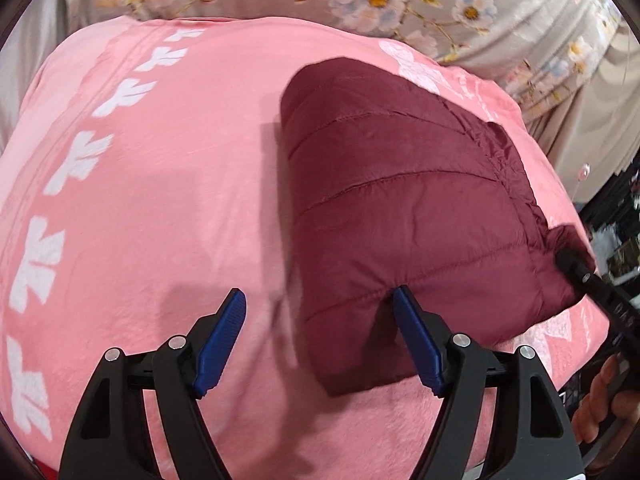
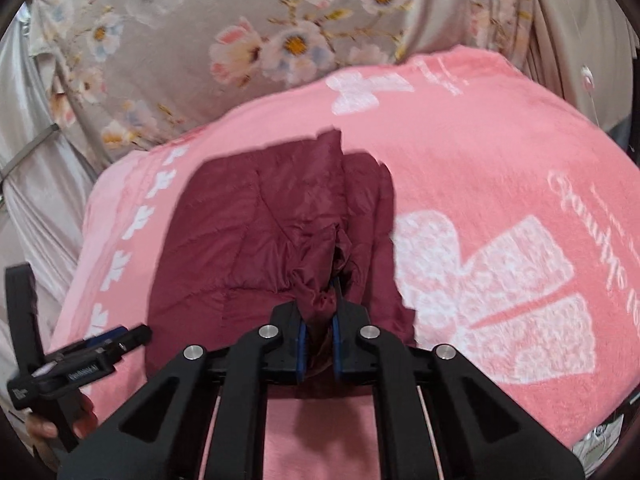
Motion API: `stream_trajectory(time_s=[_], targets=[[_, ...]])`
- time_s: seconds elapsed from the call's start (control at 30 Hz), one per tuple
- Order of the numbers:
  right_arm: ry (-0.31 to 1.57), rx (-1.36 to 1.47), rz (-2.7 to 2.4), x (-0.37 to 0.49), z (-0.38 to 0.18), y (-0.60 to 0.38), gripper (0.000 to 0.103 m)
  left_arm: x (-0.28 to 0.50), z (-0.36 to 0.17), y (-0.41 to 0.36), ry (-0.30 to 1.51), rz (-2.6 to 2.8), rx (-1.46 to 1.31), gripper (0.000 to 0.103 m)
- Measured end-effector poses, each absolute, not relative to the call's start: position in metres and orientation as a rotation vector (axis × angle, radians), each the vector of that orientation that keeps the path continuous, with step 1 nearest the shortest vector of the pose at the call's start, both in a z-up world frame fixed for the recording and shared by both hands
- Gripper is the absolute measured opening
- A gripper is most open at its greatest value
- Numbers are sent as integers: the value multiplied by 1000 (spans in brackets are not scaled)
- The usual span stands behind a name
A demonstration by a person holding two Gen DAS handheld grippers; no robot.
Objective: Fold large clothes
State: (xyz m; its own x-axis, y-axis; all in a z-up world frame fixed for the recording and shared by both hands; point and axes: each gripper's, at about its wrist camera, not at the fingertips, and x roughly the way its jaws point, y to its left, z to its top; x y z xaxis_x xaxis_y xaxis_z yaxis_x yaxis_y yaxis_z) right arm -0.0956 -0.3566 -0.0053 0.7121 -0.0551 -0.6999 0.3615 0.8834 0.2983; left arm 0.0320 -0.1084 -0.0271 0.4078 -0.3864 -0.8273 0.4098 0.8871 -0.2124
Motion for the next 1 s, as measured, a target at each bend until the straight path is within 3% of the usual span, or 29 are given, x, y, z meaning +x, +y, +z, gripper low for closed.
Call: stream_trajectory(time_s=[0.47, 1.0], targets=[[849, 421, -265, -82, -70, -356, 10, 35, -57, -140, 1088, -467, 122, 77], [803, 441, -261, -85, -86, -353, 9, 35, -77, -154, 1065, -447, 166, 77]])
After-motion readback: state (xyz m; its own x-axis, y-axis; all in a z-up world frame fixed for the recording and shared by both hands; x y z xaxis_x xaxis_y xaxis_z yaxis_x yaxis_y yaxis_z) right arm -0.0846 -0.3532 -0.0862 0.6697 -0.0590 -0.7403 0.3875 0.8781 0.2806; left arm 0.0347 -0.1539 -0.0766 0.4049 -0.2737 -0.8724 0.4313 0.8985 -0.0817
